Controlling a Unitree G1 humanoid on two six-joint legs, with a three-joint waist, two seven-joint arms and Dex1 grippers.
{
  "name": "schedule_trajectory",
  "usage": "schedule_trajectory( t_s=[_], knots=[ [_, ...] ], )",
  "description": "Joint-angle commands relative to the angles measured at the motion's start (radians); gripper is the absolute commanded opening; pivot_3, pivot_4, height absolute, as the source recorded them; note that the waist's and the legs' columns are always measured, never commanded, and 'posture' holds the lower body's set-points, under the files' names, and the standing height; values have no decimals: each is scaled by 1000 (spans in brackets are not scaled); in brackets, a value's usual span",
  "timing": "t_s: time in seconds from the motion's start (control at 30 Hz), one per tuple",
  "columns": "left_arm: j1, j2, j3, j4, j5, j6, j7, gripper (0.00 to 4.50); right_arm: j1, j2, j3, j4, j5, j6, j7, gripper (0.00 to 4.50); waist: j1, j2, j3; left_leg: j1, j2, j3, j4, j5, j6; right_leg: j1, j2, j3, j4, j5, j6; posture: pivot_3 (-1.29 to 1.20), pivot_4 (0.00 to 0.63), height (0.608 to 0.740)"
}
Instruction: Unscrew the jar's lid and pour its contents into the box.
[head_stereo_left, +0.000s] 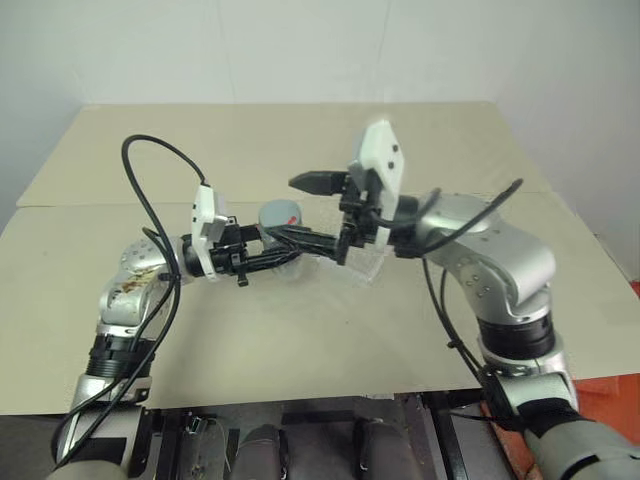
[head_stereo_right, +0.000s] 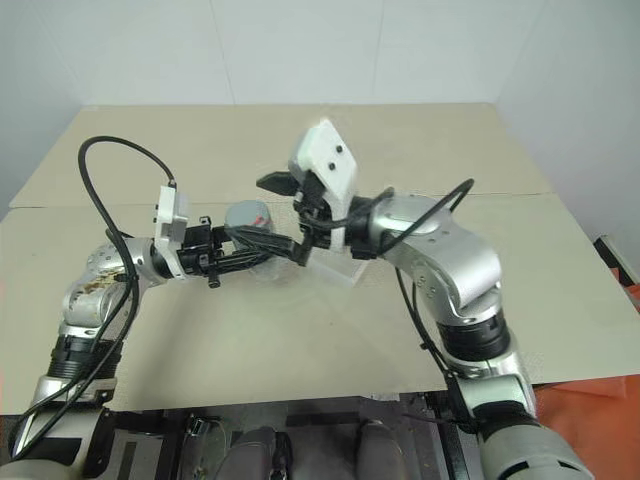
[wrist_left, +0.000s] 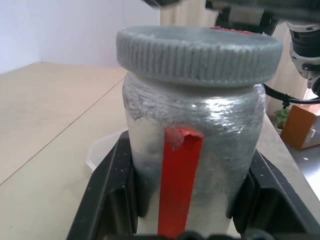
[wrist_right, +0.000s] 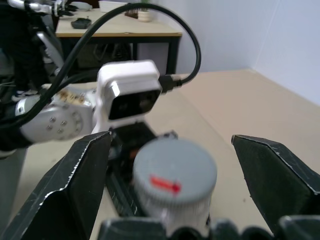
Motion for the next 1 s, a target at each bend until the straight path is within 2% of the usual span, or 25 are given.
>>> schedule_trajectory(
  t_s=[0.03,0.2,0.4,1.0],
  knots=[
    [-24,6,7,-13,-5,-22,-19,1913,-28,22,24,14,-43,-12,-39,4457,2,0,0,0,0,0,0,0,0,0,0,0,0,0,0,0,150,740],
    [-23,9,11,-15,-8,-21,-26,1913,-49,72,43,62,-77,1,-78,4457,1,0,0,0,0,0,0,0,0,0,0,0,0,0,0,0,150,740],
    [-20,15,15,-15,-8,-21,-29,1913,-62,82,52,99,-118,7,-101,4457,0,0,0,0,0,0,0,0,0,0,0,0,0,0,0,0,150,740],
    [-11,62,34,-18,-31,-13,-53,1913,7,-38,-18,30,-98,31,-94,4457,0,0,0,0,0,0,0,0,0,0,0,0,0,0,0,0,150,740]
  ],
)
